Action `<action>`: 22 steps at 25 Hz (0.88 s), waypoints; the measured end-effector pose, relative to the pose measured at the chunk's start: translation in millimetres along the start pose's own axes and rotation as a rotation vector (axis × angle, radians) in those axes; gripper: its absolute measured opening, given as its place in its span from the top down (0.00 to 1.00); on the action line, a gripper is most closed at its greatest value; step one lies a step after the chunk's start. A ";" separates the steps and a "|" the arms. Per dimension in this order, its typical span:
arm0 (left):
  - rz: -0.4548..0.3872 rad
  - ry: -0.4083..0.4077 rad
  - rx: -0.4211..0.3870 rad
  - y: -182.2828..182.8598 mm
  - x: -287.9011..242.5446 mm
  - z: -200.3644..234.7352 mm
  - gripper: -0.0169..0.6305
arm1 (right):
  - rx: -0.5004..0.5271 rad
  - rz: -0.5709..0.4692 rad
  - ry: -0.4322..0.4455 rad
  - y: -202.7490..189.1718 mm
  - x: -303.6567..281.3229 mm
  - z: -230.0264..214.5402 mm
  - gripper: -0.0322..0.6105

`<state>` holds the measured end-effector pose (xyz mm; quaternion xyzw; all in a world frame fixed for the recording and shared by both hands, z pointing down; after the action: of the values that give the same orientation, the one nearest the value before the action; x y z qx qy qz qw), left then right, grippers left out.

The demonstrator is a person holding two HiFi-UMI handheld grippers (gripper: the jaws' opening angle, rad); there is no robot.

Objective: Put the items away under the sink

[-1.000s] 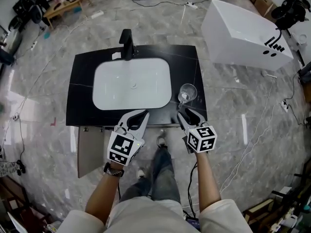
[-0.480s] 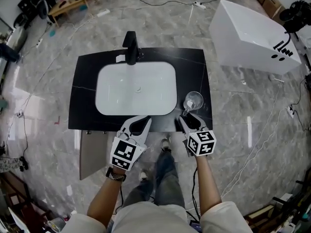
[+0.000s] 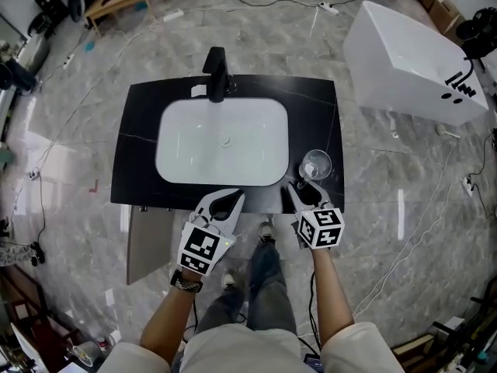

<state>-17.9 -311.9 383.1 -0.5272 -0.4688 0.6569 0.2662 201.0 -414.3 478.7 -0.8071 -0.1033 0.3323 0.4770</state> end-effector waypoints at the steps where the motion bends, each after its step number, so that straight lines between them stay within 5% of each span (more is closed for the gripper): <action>1: 0.000 0.002 0.003 -0.4 -0.3 0.6 0.98 | -0.003 -0.001 -0.001 0.5 -1.3 -0.5 0.71; 6: 0.004 0.004 0.003 -3.6 1.1 0.1 0.98 | -0.003 -0.001 -0.019 0.5 -6.7 -2.2 0.77; 9: 0.011 0.012 0.006 -6.8 5.0 0.9 0.98 | 0.005 -0.011 -0.039 0.5 -7.1 -4.4 0.88; 22: -0.013 0.066 0.064 0.0 6.2 19.1 0.98 | 0.069 0.012 0.095 16.8 -12.8 -8.8 0.89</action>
<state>-37.7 -313.2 380.4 -0.5365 -0.4421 0.6521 0.3025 194.4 -435.5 473.1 -0.8058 -0.0643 0.2996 0.5067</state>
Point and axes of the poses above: the fingertips, and each gripper's own axes: x backward along the fingers, z to its left, y out of its top, the point moved 10 cm from there along x, backward along the fingers, and after that the axes turned 6 degrees about y, right-handed, at the moved point
